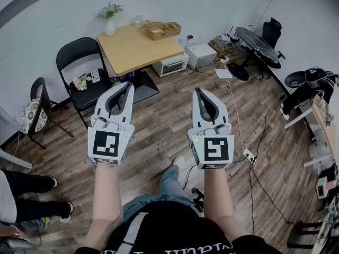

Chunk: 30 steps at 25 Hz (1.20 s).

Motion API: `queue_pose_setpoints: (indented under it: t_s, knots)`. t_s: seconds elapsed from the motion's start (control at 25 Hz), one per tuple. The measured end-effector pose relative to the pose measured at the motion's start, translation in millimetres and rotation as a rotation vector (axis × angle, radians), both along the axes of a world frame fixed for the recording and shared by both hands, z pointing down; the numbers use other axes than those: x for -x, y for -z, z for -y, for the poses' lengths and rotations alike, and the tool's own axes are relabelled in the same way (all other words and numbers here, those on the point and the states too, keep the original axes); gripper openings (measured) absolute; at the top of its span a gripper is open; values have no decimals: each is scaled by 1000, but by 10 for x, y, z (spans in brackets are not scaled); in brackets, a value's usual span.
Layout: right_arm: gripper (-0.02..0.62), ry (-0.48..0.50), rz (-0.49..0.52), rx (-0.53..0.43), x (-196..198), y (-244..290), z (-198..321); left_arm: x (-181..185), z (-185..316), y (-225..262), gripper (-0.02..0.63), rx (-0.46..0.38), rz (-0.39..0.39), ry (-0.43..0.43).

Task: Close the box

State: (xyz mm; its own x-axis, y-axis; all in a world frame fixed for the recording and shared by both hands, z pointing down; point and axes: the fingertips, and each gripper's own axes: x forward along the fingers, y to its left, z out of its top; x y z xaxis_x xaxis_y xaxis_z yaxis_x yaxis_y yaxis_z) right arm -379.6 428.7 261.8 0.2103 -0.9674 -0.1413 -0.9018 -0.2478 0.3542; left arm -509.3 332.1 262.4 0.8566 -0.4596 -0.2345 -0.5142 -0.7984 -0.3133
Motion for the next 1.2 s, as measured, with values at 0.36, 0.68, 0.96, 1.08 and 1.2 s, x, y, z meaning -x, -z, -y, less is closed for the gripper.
queue_pose_setpoints:
  t_s: [0.36,0.68,0.96,1.08,1.2]
  knots:
    - [15,29,136,23,-186,-255,86,-182,65,-123,12,29,6,-2]
    - [264,98,233,106,-602,-456,504,-639,380,-232,12,61,26,-1]
    - [308,136,238,111,-1217,-399,1025,-1306,825,-196,12,55,55,16]
    - [308,152,238,102,-1541,-365,1311,-1631,1088,-175,12,74,63,13]
    - [308,160,215,88,-1895,-288,1561,-1959,1335,-105,12,71,55,27]
